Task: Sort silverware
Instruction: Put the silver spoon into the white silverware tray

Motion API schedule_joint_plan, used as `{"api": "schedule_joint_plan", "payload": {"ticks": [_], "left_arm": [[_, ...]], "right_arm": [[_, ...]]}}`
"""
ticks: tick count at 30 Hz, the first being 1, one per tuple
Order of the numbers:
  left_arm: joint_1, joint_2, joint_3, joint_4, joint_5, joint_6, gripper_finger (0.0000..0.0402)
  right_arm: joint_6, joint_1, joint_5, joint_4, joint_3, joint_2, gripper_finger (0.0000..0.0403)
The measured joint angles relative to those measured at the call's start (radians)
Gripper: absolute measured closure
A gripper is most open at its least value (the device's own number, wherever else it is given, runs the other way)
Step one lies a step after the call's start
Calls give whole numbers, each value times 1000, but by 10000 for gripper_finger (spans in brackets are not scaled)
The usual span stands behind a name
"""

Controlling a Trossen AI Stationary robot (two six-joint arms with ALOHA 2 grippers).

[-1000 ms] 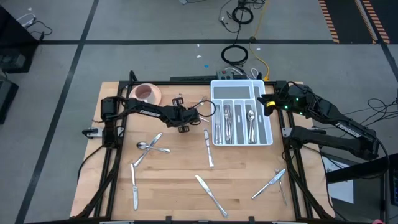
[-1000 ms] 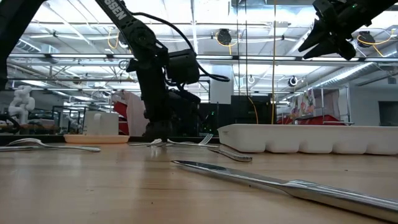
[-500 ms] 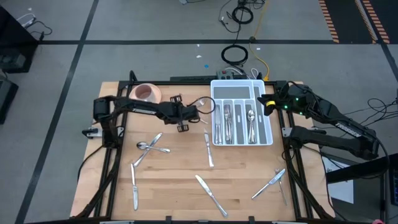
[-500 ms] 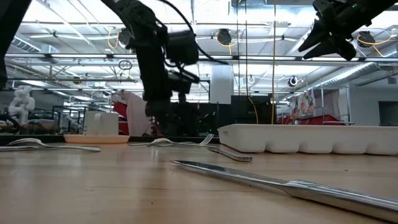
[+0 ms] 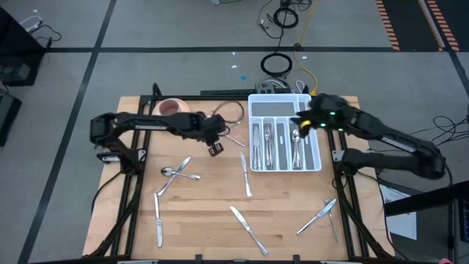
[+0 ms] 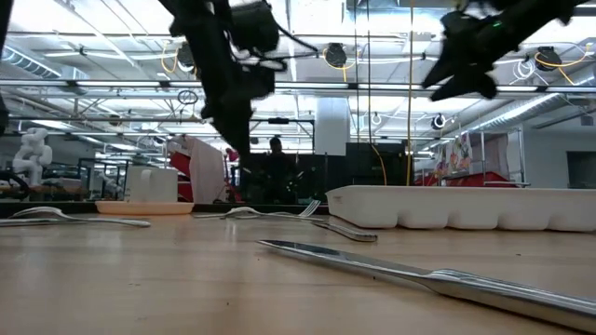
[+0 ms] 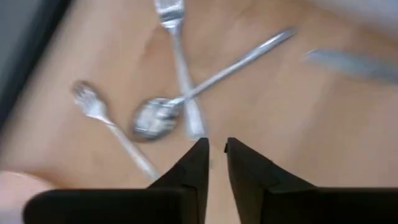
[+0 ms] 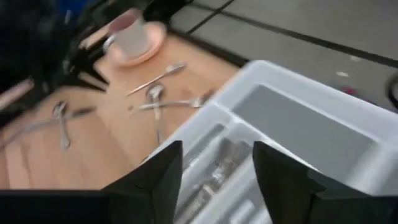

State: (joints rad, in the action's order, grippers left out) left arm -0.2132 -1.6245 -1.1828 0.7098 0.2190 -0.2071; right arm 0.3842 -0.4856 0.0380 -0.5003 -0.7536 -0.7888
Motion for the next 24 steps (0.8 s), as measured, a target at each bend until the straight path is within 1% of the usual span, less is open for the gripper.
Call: {"api": "schedule_joint_plan", "payload": {"ticks": [2, 3, 6, 9, 13, 16, 19, 24], "left_arm": [[-5, 62, 0, 2, -82, -76, 321], [-4, 97, 0, 3, -104, -104, 316], [10, 211, -2, 12, -117, -174, 306], [26, 311, -2, 14, -103, -215, 305], [41, 417, -2, 16, -79, -272, 305], [51, 472, -2, 18, -76, -285, 305], [59, 516, -2, 30, -74, -285, 305], [58, 573, -2, 113, -72, -281, 305]], "right_arm": [[-62, 35, -14, 83, 0, -90, 198], [-84, 51, -14, 138, 0, -141, 191], [-99, 90, -15, 292, -13, -304, 174], [-116, 117, -15, 356, -87, -477, 168], [-220, 143, -13, 329, -247, -702, 171], [-264, 155, -10, 285, -382, -848, 171], [-291, 161, -7, 234, -528, -972, 170], [-307, 167, 43, 158, -750, -1153, 171]]}}
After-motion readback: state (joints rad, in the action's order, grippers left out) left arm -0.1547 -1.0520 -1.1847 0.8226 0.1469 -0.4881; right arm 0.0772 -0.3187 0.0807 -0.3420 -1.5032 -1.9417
